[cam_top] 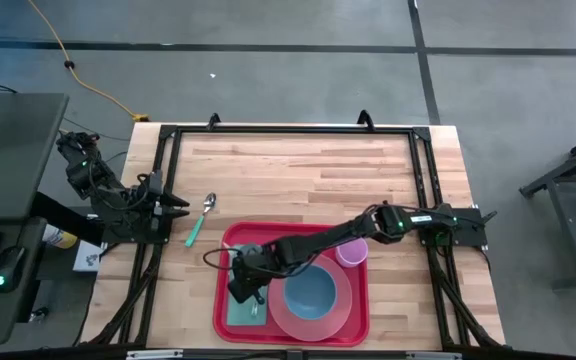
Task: Set up tray
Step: Put the black knife on the blue napkin to the left of the blue patterned fork
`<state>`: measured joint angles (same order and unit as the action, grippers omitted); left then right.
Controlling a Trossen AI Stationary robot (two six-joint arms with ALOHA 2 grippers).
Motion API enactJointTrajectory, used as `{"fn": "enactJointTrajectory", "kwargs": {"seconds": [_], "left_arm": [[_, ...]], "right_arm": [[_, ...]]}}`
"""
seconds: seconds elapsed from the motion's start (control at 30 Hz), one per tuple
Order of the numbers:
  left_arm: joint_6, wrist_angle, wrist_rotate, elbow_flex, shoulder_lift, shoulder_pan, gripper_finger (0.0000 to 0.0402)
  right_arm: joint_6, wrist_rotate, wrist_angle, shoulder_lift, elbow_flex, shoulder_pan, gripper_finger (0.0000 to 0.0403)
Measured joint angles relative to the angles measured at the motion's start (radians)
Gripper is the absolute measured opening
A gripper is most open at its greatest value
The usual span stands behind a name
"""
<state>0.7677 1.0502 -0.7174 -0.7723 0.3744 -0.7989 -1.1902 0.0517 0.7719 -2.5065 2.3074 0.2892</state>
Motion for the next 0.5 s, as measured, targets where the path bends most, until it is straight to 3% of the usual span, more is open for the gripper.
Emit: {"fn": "enactJointTrajectory", "kwargs": {"seconds": [0.5], "left_arm": [[0.031, -0.007, 0.002, 0.000, 0.000, 0.000, 0.0150]], "right_arm": [[-0.040, 0.015, -0.009, -0.032, 0.000, 0.006, 0.0026]]}}
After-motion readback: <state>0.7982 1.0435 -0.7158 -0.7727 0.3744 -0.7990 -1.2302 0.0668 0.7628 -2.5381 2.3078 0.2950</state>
